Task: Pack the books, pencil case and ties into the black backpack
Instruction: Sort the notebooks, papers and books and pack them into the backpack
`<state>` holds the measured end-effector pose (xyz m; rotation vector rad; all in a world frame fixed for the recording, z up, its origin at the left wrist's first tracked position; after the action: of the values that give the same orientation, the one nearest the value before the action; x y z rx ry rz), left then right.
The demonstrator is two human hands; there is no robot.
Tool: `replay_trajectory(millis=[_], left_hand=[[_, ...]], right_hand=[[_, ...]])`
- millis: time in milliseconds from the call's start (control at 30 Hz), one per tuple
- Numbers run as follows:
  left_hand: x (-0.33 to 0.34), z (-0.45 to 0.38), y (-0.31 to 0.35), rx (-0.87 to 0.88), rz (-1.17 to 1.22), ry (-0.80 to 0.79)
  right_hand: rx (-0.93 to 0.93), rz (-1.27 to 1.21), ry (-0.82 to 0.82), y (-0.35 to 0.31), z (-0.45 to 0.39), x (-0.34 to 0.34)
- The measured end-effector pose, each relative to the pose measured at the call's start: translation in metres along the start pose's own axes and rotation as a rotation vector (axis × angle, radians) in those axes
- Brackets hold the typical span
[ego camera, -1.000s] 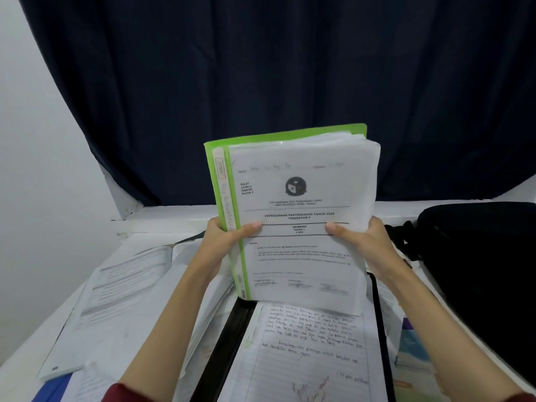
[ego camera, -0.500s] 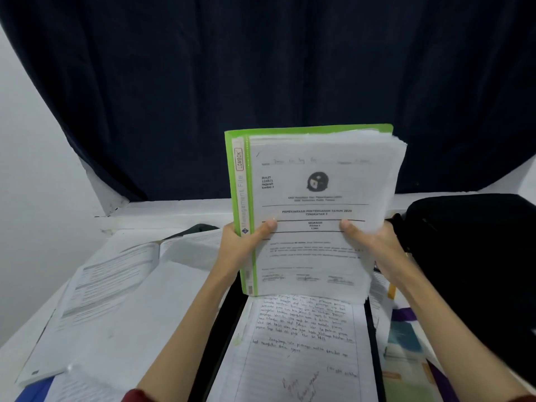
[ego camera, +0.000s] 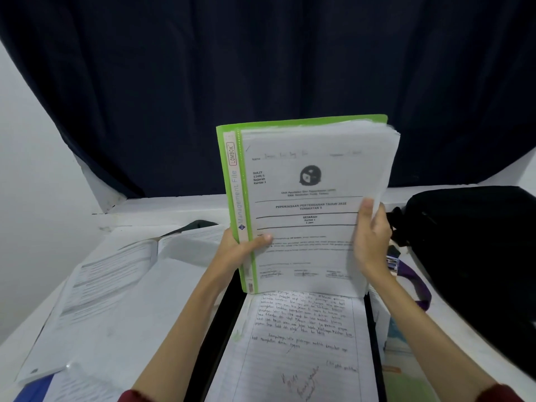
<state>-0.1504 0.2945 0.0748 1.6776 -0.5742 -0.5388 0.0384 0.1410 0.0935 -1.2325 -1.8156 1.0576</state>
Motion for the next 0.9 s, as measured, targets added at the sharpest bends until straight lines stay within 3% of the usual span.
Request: replay_trajectory(millis=[200, 333, 433, 500, 600, 733, 900], left_hand=[[-0.007, 0.004, -0.009, -0.018, -0.024, 0.070], [-0.005, 0.006, -0.007, -0.033, -0.029, 0.080], [-0.001, 0.008, -0.004, -0.053, -0.014, 0.089], [0.000, 0.009, -0.002, -0.062, -0.013, 0.098], [-0.001, 0.011, -0.002, -0.064, -0.033, 0.153], [0.005, 0.009, 0.012, -0.043, -0.077, 0.216], [0.015, 0.005, 0.048, 0.011, -0.115, 0.210]], right_hand=[[-0.208, 0.221, 0.099, -0.007, 0.007, 0.003], [-0.180, 0.207, 0.060, -0.009, 0.008, 0.004], [-0.039, 0.063, -0.098, -0.004, 0.006, -0.001], [0.103, -0.062, -0.342, 0.001, 0.003, -0.006], [0.260, -0.016, -0.612, 0.010, 0.000, -0.015], [0.242, 0.050, -0.580, 0.007, -0.004, -0.022], [0.264, -0.104, -0.563, -0.015, 0.006, -0.037]])
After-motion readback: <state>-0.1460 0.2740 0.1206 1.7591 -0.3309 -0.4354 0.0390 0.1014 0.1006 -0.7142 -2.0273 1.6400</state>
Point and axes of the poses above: each hand's wrist, its own z-axis away from the middle knuckle, its own x-axis out of the palm, y = z × x, the point moved 6 cm from there along -z, towards the middle knuckle, and after that the axes turned 4 degrees about y, right-handed, at the moved point
